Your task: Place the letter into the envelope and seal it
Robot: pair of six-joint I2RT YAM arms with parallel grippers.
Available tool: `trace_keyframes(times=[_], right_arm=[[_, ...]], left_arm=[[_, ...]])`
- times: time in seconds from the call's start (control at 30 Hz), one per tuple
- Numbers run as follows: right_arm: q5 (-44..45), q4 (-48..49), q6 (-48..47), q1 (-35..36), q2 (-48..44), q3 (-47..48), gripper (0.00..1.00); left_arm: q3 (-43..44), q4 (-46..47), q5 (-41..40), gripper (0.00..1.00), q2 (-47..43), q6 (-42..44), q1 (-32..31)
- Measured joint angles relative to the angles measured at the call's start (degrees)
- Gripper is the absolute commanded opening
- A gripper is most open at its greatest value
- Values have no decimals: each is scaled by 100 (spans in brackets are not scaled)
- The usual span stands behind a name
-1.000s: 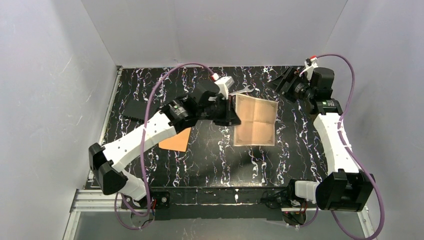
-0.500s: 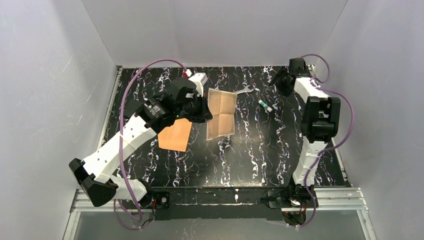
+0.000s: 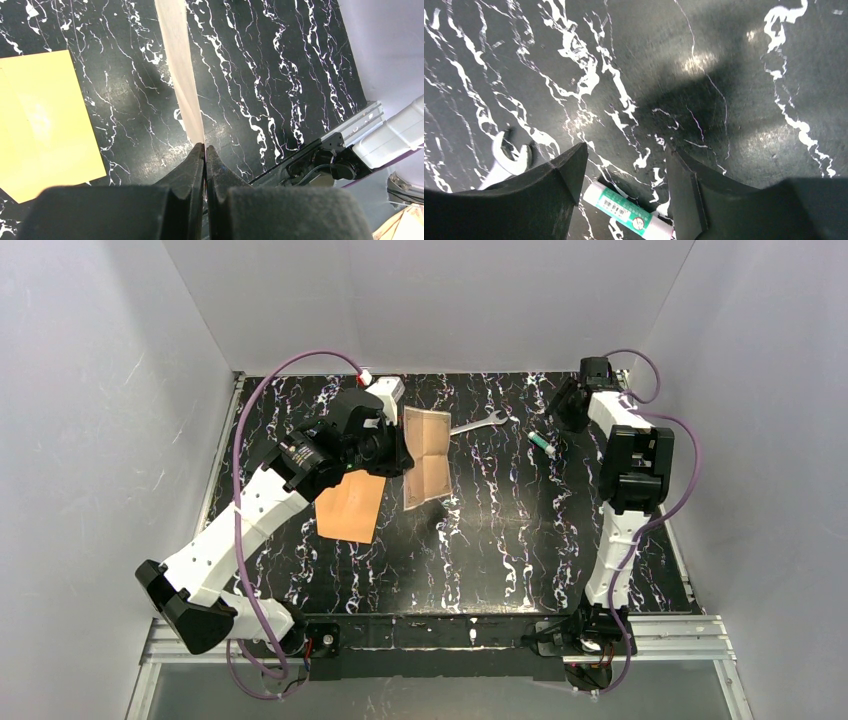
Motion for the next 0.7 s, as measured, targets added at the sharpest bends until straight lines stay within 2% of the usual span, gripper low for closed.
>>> trace_keyframes(times=[0.4,0.7], right_arm=[[70,157,-160,131,-201,-643,62],[109,-155,389,240,-881,-1362,62]], left_arm=[[2,17,-168,0,-181,31,0],[2,13,-286,0,-527,48,0]])
